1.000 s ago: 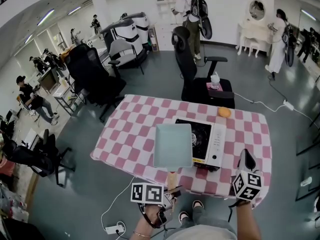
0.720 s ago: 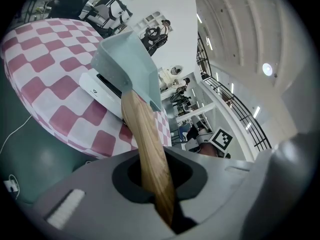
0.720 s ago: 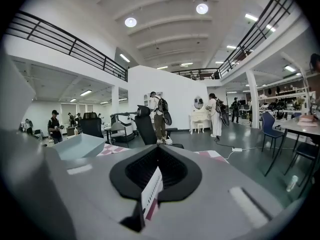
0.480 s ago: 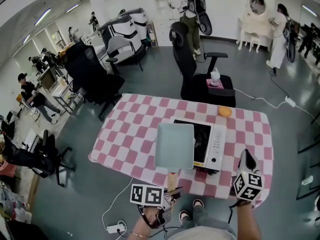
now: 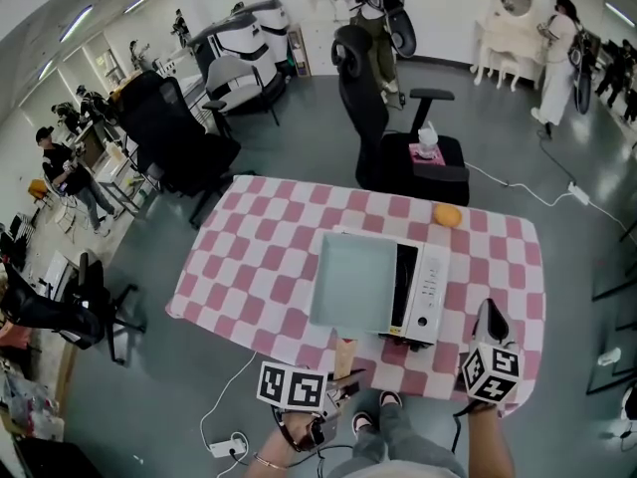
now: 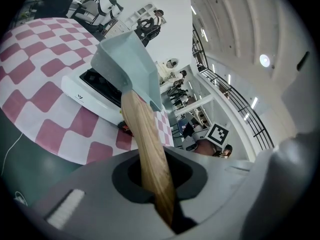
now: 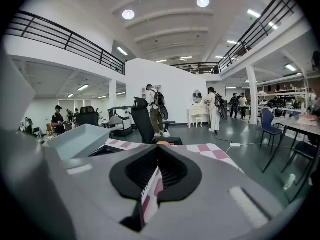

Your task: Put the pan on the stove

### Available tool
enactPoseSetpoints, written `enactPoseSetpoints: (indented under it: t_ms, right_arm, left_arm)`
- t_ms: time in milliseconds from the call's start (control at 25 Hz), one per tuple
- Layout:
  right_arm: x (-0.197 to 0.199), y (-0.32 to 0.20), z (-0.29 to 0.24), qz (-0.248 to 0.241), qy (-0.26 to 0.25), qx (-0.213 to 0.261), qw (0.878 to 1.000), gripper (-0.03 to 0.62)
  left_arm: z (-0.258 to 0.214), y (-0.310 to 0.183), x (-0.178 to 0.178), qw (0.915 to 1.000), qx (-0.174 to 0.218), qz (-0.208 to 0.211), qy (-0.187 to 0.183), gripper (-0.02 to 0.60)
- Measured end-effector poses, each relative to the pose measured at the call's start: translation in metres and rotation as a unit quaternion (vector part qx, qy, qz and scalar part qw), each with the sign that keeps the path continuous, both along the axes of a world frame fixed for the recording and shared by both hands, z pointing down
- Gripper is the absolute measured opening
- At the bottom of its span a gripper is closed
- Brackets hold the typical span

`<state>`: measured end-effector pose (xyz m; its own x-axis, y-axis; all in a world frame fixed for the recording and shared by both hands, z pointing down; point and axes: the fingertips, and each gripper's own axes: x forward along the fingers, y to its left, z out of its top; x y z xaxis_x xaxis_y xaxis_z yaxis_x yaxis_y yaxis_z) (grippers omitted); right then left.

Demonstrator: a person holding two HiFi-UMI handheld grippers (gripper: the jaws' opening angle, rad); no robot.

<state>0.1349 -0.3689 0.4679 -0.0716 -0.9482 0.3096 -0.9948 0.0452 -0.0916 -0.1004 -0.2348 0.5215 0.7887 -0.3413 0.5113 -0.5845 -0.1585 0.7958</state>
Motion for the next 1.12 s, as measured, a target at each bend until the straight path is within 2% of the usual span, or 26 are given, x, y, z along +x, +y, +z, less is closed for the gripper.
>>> enactPoseSetpoints:
  t_ms: [400,1120]
  right_arm:
    - [0.003,-0.010,0.032,-0.002,-0.002,-0.029,1.000,0.009]
    - [0.009,-0.018,0.062,0.003,-0.003,-0.053,0.999,0.009]
  left_arm:
    - [0.013,-0.018,0.000,0.9997,-0.005,0.015,-0.019,0.025]
    - [0.029,-0.029,0.010,0.9984,-0.016,0.048,-0.026,0.025]
